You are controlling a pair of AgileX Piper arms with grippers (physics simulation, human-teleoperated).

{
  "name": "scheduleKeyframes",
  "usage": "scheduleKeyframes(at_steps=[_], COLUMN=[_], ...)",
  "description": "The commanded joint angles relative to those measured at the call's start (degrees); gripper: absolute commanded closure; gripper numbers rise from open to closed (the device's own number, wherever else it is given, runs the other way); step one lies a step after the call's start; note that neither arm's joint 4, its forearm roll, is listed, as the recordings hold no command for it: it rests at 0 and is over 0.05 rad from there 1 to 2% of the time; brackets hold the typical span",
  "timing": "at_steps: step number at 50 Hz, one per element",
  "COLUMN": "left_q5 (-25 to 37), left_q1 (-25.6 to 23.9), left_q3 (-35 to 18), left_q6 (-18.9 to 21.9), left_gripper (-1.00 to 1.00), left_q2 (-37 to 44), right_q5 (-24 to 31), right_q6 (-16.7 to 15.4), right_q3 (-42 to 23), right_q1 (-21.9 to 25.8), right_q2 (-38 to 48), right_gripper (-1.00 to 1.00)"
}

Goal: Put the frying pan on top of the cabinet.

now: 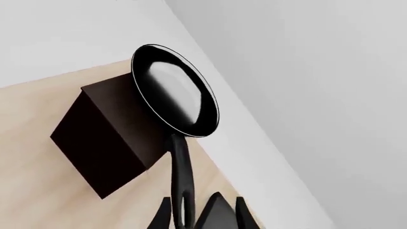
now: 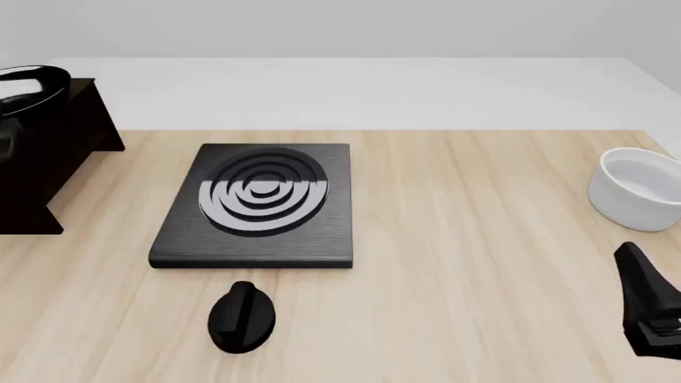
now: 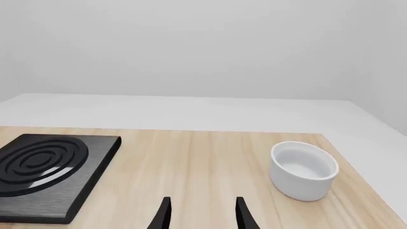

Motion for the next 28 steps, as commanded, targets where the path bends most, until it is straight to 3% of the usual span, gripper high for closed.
scheduleKeyframes(at_steps=[1, 18, 28], left_q5=[4.89, 14.63, 19.70], left_q1=[-1.55, 2.23, 1.13], left_q3=[3.38, 5.63, 5.94], left_q6=[-0.19, 3.14, 3.75], left_gripper=[-1.00, -1.00, -1.00], left_q2=[-11.20, -28.87, -35.84], right_q5=[0.66, 1.10, 1.22], right_q6=[-0.09, 0.01, 0.00], right_q3=[0.00, 0.02, 0.14], right_q1=[0.06, 0.30, 0.33], right_q2=[-0.90, -1.63, -2.01], right_gripper=[-1.00, -1.00, -1.00])
